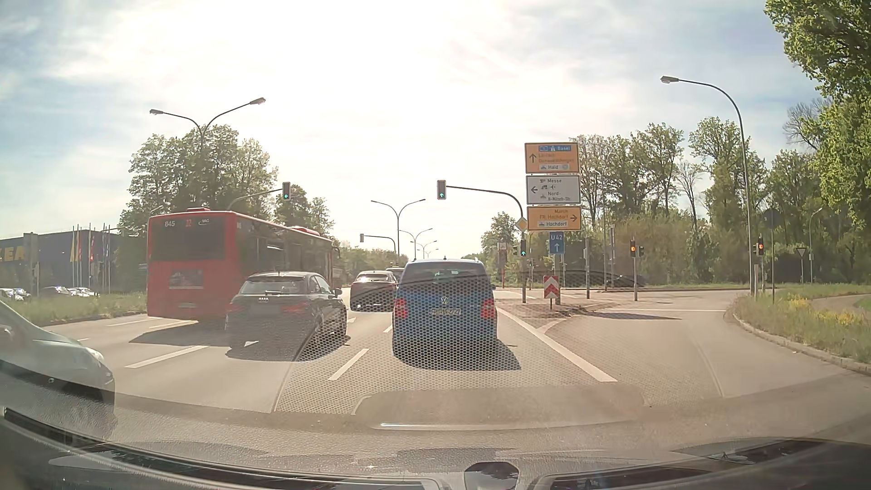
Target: Follow the waypoints while adhering to traffic rules and regulations
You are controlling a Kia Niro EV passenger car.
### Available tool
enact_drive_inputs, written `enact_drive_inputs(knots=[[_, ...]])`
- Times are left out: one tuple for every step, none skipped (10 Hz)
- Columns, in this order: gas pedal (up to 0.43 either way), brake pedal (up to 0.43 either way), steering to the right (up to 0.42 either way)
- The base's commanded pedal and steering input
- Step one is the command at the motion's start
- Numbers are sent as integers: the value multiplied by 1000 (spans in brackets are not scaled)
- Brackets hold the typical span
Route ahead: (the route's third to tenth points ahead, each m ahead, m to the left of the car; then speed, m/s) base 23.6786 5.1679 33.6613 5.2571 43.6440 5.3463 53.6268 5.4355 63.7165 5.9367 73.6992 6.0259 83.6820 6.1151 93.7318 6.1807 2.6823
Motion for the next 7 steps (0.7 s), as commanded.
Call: enact_drive_inputs(knots=[[248, 0, 7], [248, 0, 6], [248, 0, 6], [248, 0, 6], [248, 0, 6], [248, 0, 6], [248, 0, 6]])
